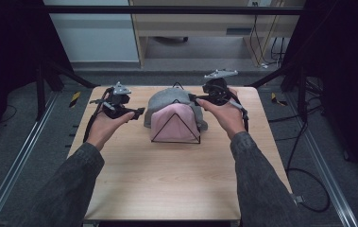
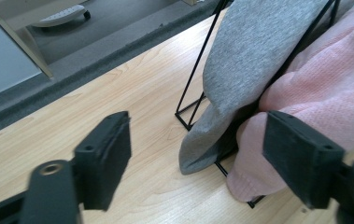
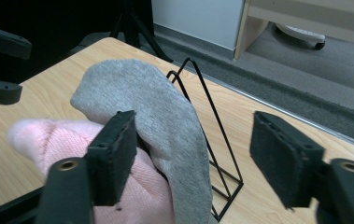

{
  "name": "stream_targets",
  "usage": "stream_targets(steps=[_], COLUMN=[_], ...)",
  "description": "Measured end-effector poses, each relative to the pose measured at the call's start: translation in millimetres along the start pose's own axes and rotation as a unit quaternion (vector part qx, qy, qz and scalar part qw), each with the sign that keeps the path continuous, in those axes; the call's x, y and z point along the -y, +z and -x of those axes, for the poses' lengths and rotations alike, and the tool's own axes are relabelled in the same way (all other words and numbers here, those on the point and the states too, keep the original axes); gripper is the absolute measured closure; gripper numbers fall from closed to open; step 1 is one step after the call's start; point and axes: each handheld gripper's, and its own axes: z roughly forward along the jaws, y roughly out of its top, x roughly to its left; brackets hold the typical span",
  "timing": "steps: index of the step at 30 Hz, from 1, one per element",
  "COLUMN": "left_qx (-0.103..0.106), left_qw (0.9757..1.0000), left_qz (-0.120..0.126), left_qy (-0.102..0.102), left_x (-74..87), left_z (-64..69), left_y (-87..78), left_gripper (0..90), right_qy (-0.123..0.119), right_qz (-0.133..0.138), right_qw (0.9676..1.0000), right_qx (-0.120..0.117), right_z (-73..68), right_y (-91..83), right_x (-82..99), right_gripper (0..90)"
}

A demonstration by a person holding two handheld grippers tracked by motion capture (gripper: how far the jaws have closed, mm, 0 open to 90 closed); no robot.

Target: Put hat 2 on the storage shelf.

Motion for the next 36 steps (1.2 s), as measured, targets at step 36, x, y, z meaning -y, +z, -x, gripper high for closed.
stream_targets(steps=[36], left_qx=[0.039], left_qw=[0.9972], left_qz=[-0.006], left_qy=[0.063], left_x=[36.9], left_z=[59.1], left_y=[-51.7], left_gripper=[4.4], right_qy=[-0.015], right_qz=[-0.01], right_qw=[0.9998], right_qx=[-0.002], right_z=[-39.6], right_y=[-57.8], right_x=[46.7], right_gripper=[6.5])
